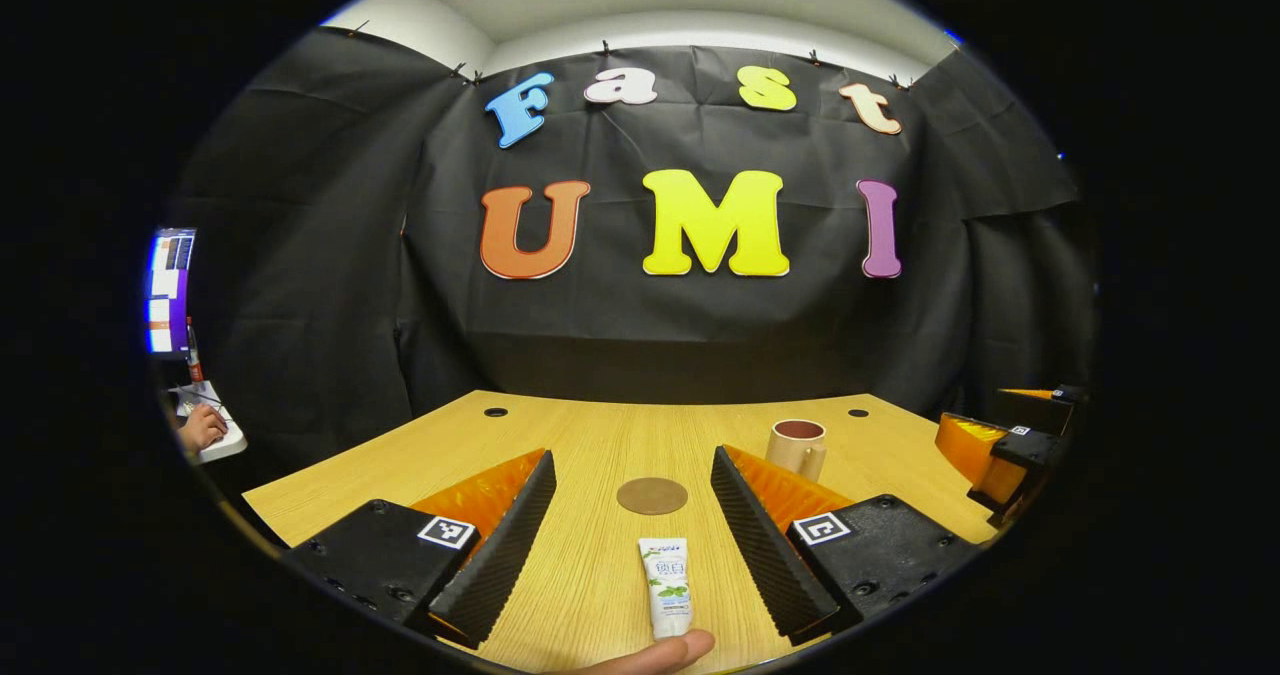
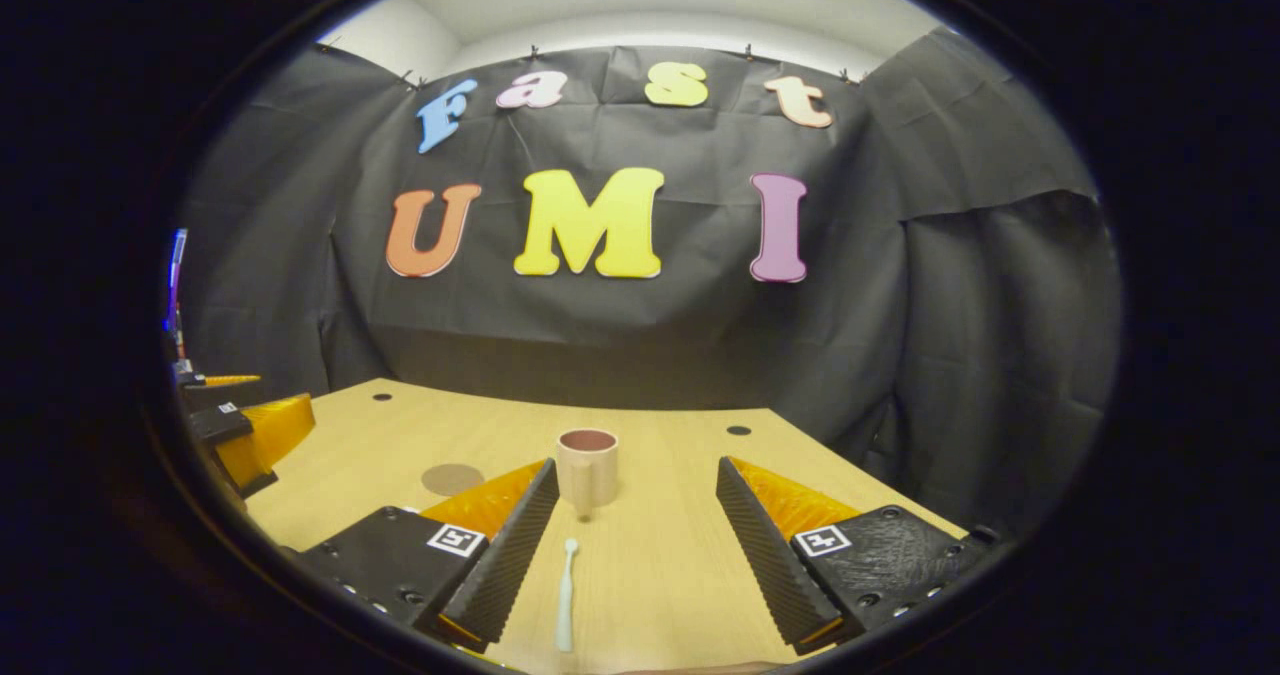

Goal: Put the toothbrush and toothpaste on the desktop into the cup, then pick up the cup and place it on the coaster on the desktop.

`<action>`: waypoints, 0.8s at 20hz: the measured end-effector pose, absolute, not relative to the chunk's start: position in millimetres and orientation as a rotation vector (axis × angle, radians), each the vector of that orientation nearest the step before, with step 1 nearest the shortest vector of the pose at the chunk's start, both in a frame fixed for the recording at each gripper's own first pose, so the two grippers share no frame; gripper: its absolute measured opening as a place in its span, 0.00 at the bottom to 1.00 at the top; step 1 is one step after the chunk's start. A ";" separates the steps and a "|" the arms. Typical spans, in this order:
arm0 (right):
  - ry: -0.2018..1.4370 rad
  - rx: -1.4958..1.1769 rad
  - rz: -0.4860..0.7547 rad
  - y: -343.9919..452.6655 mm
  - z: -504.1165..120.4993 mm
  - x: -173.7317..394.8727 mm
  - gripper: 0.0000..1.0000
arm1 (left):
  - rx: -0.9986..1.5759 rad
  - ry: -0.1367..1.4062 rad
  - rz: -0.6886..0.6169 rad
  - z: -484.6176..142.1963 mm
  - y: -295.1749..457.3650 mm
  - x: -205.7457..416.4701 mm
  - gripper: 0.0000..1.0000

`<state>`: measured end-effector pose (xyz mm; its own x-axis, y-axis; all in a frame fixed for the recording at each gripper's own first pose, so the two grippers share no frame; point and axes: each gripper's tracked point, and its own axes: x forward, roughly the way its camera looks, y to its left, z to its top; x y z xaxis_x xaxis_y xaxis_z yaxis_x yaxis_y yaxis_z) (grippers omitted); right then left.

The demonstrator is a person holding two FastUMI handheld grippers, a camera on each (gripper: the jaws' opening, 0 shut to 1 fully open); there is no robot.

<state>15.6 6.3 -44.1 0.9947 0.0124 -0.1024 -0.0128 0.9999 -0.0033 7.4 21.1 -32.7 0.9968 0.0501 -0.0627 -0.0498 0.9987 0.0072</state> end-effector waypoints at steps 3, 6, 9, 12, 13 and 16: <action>0.178 -0.039 0.017 13.1 -76.0 30.9 0.96 | 0.013 0.074 0.045 -40.0 18.7 8.5 0.99; 0.262 -0.063 0.041 23.3 -106.0 38.3 0.96 | 0.030 0.085 0.038 -46.8 16.7 10.8 0.99; 0.332 -0.057 0.064 34.5 -127.5 45.0 0.98 | 0.032 0.103 0.030 -56.1 15.3 12.8 0.99; 0.394 -0.027 0.097 46.3 -143.1 49.6 0.98 | 0.027 0.124 0.029 -66.1 17.4 14.6 0.99; 0.436 -0.008 0.113 51.6 -152.9 50.4 0.95 | 0.021 0.133 0.029 -69.3 18.5 15.6 0.99; 0.535 -0.003 0.152 65.7 -179.3 50.5 0.95 | 0.012 0.160 0.033 -79.7 21.4 16.5 0.99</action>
